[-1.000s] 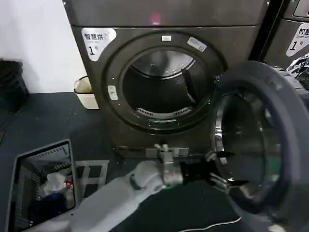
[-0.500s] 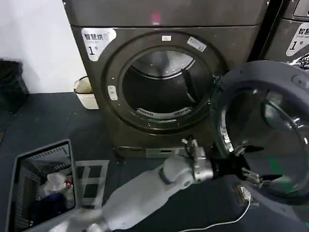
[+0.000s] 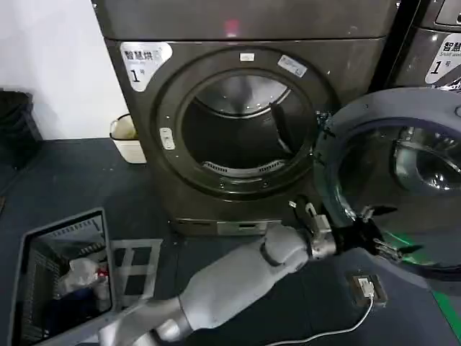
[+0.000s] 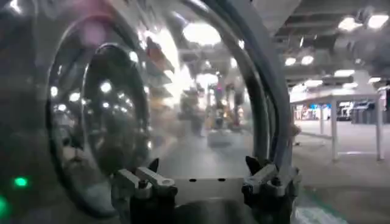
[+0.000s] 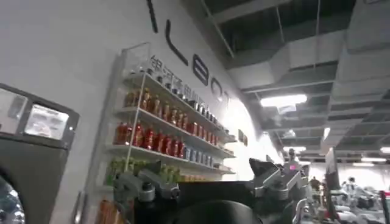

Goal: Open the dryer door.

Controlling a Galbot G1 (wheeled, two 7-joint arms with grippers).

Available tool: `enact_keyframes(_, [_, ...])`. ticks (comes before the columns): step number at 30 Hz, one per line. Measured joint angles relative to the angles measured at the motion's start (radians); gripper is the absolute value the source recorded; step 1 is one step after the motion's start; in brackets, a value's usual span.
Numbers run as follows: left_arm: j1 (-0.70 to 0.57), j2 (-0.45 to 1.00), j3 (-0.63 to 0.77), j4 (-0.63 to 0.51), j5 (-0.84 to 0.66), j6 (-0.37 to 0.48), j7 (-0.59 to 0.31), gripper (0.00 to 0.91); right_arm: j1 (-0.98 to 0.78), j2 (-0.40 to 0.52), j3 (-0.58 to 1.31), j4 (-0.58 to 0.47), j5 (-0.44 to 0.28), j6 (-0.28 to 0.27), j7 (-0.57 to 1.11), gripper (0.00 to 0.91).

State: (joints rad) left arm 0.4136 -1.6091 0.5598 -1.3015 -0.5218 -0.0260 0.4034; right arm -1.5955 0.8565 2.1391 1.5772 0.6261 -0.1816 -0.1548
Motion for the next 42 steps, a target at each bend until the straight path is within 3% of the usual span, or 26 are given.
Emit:
enact_keyframes(12, [-0.029,0.000,-0.023,0.132,0.066,-0.034,-0.042,0.907,0.011,-0.012,-0.017,-0.002,-0.001,0.003,-0.004,0.907])
enact_keyframes(25, [-0.021,0.000,-0.040,0.115,0.064,-0.080,-0.067,0.907,-0.003,-0.005,-0.010,0.000,0.002,0.008,-0.013,0.907])
enact_keyframes(28, [-0.016,0.000,-0.040,0.093,0.080,-0.135,-0.086,0.907,-0.007,-0.005,-0.003,0.000,0.003,0.012,-0.015,0.907])
enact_keyframes(35, [0.004,0.000,-0.049,0.024,0.104,-0.370,-0.121,0.907,0.002,-0.008,-0.004,0.000,0.004,0.015,-0.016,0.907])
enact_keyframes(42, [0.036,0.005,-0.054,-0.075,0.075,-0.507,-0.117,0.907,0.010,-0.010,-0.011,0.008,0.004,0.015,-0.017,0.907])
